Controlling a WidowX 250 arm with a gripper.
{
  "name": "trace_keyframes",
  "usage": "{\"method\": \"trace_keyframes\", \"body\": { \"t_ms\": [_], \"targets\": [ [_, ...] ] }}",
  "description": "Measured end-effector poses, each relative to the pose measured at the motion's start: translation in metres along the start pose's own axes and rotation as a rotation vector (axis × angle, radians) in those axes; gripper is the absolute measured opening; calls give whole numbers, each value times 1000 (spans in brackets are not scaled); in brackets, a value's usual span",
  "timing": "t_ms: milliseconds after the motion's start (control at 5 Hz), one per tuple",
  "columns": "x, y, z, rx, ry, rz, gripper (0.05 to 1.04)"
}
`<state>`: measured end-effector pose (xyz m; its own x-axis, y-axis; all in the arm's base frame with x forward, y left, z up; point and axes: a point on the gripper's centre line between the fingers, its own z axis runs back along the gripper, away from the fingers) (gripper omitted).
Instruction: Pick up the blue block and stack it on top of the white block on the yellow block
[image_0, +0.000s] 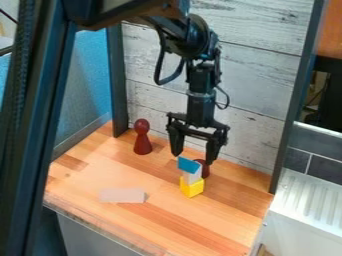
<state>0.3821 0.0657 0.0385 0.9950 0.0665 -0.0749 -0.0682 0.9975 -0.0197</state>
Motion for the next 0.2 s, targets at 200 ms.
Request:
{"method": "trace_keyframes", "body": {
  "t_ms": [200],
  "targets": [
    [4,-3,47,-20,-152,-30,999]
  ]
}}
